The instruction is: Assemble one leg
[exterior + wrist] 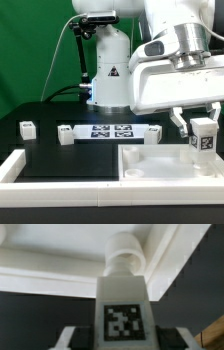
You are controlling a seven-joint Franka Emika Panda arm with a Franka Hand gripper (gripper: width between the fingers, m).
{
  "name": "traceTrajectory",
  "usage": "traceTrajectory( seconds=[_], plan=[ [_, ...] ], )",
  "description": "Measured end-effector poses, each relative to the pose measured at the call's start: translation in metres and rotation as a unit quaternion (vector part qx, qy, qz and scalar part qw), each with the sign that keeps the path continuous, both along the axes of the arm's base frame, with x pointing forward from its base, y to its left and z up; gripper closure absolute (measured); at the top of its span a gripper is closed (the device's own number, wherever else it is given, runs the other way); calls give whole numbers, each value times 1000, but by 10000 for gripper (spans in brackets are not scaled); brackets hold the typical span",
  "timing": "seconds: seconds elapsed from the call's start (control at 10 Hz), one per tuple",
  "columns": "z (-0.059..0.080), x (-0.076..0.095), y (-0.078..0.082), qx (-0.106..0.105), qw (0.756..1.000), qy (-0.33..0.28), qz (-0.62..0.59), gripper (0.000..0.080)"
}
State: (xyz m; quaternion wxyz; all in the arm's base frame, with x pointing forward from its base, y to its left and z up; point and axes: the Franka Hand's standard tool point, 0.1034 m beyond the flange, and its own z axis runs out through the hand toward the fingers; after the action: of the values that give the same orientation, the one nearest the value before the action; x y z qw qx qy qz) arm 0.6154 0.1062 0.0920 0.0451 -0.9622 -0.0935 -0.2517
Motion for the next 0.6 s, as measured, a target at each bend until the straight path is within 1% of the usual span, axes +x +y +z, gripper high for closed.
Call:
traceTrajectory(
  seconds=[0.3, 0.5, 0.6],
  plan=[
    [-1, 2, 2, -1, 1000, -12, 0, 509],
    [-1, 0, 9, -1, 1000, -20, 2, 509],
    [-1, -1, 9, -2, 1000, -21, 2, 509]
  ],
)
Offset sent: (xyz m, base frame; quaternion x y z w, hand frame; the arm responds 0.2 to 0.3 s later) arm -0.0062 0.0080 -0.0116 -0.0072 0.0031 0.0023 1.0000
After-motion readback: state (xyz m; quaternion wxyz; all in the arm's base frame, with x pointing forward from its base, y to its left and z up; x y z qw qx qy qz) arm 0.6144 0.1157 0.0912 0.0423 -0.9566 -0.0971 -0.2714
